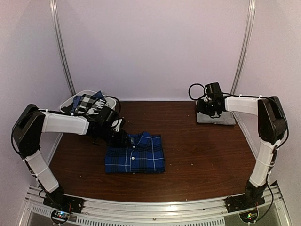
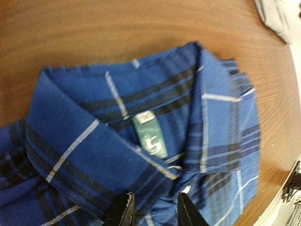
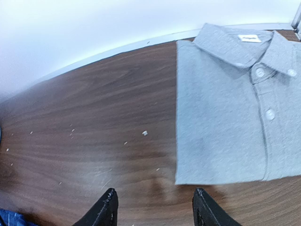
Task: Fold and stack the long sleeve shirts
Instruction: Smooth out the square-folded shirt at the center of the board, then move the square-folded shirt to the center of the board.
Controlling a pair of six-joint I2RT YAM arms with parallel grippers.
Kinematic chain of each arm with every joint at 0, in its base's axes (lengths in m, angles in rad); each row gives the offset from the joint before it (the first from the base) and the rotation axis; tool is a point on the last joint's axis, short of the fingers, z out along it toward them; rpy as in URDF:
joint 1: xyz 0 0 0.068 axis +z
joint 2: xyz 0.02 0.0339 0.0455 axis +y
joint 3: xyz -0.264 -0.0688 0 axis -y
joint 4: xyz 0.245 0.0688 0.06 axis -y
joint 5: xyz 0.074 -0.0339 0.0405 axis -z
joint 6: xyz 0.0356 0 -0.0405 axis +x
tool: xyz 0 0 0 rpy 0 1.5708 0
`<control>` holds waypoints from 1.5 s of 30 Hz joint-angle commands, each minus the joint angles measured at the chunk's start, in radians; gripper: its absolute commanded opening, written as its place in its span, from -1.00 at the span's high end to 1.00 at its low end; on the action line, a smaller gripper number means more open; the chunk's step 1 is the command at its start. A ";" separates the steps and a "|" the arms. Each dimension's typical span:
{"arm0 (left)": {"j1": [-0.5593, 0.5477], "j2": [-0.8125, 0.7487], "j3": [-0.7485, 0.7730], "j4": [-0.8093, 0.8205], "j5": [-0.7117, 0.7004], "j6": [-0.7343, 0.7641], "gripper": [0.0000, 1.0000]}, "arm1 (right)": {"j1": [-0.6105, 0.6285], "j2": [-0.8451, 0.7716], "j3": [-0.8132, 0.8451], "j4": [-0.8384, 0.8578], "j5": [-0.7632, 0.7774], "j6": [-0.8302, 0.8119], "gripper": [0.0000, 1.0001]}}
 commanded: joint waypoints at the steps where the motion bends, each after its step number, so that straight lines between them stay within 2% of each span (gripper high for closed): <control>1: -0.001 -0.078 0.074 -0.007 0.008 0.031 0.30 | -0.088 0.075 0.114 -0.027 0.043 -0.053 -0.12; 5: -0.001 -0.122 0.107 -0.044 -0.010 0.049 0.11 | -0.154 0.188 0.205 -0.022 0.024 -0.056 -0.16; 9: -0.001 -0.158 0.115 -0.061 -0.009 0.056 0.02 | -0.203 0.299 0.328 -0.068 0.004 -0.060 -0.22; 14: -0.001 -0.195 0.108 -0.068 -0.027 0.054 -0.04 | -0.226 0.420 0.467 -0.170 0.084 -0.112 -0.31; 18: -0.001 -0.203 0.109 -0.070 -0.032 0.053 -0.04 | -0.228 0.455 0.472 -0.211 0.128 -0.130 -0.35; 27: -0.001 -0.187 0.148 -0.089 -0.046 0.059 -0.04 | -0.208 0.405 0.300 -0.231 0.130 -0.130 -0.35; 37: -0.001 -0.171 0.149 -0.078 -0.053 0.047 -0.04 | -0.130 0.164 -0.123 -0.085 0.079 -0.057 -0.39; 45: -0.001 -0.174 0.125 -0.060 -0.038 0.039 -0.05 | 0.006 -0.019 -0.357 -0.038 0.031 0.026 -0.42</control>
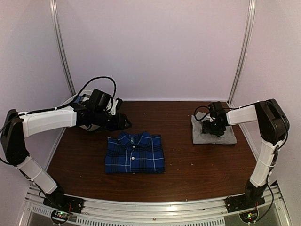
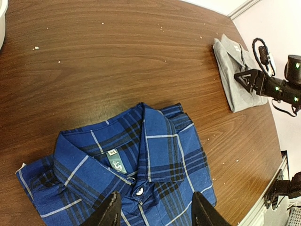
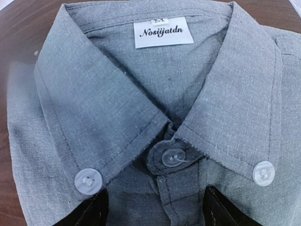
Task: Fold and stack the long sleeve shirts
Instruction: Move the square-folded shirt to the center of the board.
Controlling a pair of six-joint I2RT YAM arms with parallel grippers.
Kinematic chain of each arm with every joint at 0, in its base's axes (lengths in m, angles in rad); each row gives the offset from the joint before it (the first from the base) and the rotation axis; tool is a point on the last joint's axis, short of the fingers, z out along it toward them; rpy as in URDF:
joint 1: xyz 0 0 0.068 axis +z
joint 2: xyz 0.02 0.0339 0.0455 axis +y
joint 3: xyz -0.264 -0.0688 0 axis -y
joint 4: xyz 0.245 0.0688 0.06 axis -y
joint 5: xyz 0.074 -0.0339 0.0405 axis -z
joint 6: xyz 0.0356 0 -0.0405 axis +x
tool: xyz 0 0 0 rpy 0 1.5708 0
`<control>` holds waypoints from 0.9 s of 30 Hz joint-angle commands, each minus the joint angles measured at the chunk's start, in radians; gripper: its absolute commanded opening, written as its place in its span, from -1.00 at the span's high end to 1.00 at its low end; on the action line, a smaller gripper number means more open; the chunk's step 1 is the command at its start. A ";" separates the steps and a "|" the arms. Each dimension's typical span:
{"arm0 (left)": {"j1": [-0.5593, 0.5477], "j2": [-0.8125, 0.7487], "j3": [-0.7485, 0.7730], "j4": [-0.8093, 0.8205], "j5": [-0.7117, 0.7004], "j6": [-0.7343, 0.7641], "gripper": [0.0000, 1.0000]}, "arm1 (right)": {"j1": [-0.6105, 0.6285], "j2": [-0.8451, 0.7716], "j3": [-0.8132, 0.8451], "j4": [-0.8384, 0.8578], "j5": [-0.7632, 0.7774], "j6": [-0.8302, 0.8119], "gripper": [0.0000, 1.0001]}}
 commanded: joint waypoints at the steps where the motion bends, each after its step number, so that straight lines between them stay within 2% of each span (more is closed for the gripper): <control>1: -0.001 0.002 -0.008 0.034 0.004 -0.001 -0.04 | 0.094 -0.063 -0.137 -0.046 -0.086 0.090 -0.42; 11: -0.001 -0.006 -0.051 0.051 0.017 -0.010 -0.04 | 0.301 -0.171 -0.307 0.023 -0.066 0.259 -0.42; 17: -0.001 -0.028 -0.081 0.038 -0.009 -0.013 -0.04 | 0.337 -0.240 -0.357 0.006 -0.065 0.276 -0.42; 21: 0.007 -0.063 -0.122 0.012 -0.067 -0.015 -0.04 | 0.337 -0.306 -0.341 -0.053 -0.023 0.244 -0.43; 27: 0.044 -0.144 -0.196 -0.044 -0.155 -0.033 -0.05 | 0.362 -0.369 -0.238 -0.112 -0.040 0.206 -0.48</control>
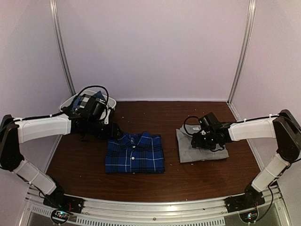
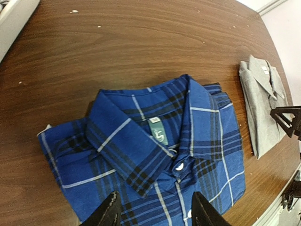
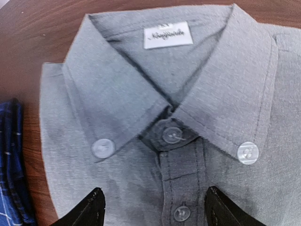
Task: Fold and stack the long sleeve shirts
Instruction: Move the square-folded shirt to the center of the board, then pick up the square-folded shirt from the center of the board.
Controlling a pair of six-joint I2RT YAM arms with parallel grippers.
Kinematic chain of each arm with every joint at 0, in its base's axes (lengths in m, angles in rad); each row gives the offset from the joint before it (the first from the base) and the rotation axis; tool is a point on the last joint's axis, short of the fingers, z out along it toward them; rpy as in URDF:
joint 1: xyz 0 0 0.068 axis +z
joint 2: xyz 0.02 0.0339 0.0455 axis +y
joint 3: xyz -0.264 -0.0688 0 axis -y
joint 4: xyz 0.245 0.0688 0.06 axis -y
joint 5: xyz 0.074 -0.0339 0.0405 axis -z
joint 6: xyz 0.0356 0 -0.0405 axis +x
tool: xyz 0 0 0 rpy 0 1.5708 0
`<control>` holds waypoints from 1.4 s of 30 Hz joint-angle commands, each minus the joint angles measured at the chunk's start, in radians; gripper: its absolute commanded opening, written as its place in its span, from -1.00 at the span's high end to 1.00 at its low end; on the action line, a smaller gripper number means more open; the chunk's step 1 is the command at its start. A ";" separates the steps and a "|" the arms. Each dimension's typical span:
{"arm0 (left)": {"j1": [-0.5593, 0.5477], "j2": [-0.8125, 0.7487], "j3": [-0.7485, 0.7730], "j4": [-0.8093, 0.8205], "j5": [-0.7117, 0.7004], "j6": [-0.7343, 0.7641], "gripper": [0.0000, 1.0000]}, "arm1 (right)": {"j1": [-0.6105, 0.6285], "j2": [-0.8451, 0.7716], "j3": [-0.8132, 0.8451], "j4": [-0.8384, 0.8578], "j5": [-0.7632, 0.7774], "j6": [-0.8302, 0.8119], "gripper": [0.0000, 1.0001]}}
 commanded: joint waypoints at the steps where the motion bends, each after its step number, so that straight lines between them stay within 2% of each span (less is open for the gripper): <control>1: 0.032 -0.087 -0.063 -0.043 -0.106 -0.025 -0.05 | 0.035 -0.039 0.099 -0.091 -0.012 -0.033 -0.49; 7: 0.084 -0.168 -0.172 -0.063 -0.120 -0.047 -0.07 | 0.113 -0.003 0.195 -0.065 -0.080 -0.051 -0.52; 13: 0.128 -0.188 -0.262 0.007 -0.011 -0.049 -0.12 | 0.209 0.107 0.280 -0.010 -0.140 -0.048 -0.53; 19: 0.144 -0.129 -0.304 0.060 0.039 -0.035 -0.15 | 0.279 0.229 0.353 0.025 -0.183 -0.037 -0.53; 26: 0.152 -0.058 -0.343 0.120 0.075 -0.053 -0.15 | 0.288 0.296 0.339 0.072 -0.212 -0.009 -0.51; 32: 0.154 -0.014 -0.366 0.143 0.072 -0.068 -0.11 | 0.300 0.338 0.330 0.100 -0.230 0.004 -0.43; 42: 0.154 0.052 -0.368 0.192 0.129 -0.082 -0.04 | 0.313 0.378 0.319 0.135 -0.250 0.036 -0.17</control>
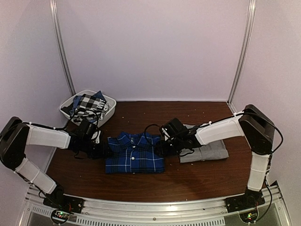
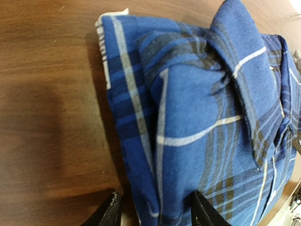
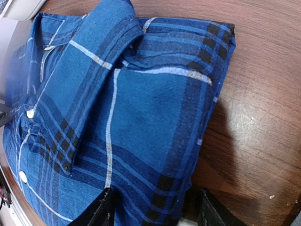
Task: Fold and stack the long sleeve shirts
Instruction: Pick up the square-folded shirt from the center of the board.
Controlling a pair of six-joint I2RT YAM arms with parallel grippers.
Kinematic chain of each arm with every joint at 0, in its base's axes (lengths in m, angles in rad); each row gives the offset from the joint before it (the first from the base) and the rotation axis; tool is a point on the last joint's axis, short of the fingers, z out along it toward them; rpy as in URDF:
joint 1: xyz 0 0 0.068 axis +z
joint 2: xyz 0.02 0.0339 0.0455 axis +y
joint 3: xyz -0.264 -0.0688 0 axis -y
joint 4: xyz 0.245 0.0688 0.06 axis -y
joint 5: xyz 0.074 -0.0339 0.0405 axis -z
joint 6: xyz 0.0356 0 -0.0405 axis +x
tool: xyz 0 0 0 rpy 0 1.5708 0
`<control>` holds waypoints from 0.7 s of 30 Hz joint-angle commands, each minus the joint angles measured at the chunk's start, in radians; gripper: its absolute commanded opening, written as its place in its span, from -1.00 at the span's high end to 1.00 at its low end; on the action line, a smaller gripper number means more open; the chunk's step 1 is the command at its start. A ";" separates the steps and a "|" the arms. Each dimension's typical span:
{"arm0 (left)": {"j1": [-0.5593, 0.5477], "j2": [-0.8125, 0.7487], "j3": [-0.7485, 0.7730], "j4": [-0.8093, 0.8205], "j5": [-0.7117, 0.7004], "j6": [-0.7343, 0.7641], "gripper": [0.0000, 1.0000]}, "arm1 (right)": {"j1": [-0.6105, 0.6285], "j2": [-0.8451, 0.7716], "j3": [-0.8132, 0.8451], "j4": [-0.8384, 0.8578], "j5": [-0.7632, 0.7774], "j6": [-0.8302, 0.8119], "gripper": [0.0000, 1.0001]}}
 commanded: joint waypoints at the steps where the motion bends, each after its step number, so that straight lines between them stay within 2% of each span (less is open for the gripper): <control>1: 0.007 0.049 -0.013 0.005 0.040 -0.015 -0.03 | 0.016 0.026 -0.010 0.025 -0.011 0.026 -0.15; 7: -0.004 0.061 -0.012 0.003 0.054 -0.030 0.14 | 0.028 0.045 0.005 0.042 -0.023 0.047 0.01; 10: -0.022 0.067 -0.010 0.023 0.071 -0.049 0.27 | 0.030 0.052 0.019 0.041 -0.027 0.050 0.16; 13: -0.029 0.067 -0.001 0.024 0.075 -0.059 0.47 | 0.032 0.053 0.031 0.033 -0.021 0.049 0.32; 19: -0.032 0.040 0.026 0.021 0.095 -0.074 1.00 | 0.032 0.051 0.056 0.011 -0.014 0.047 0.66; 21: -0.034 0.028 0.045 0.013 0.103 -0.077 1.00 | 0.032 0.048 0.071 -0.002 -0.010 0.045 0.74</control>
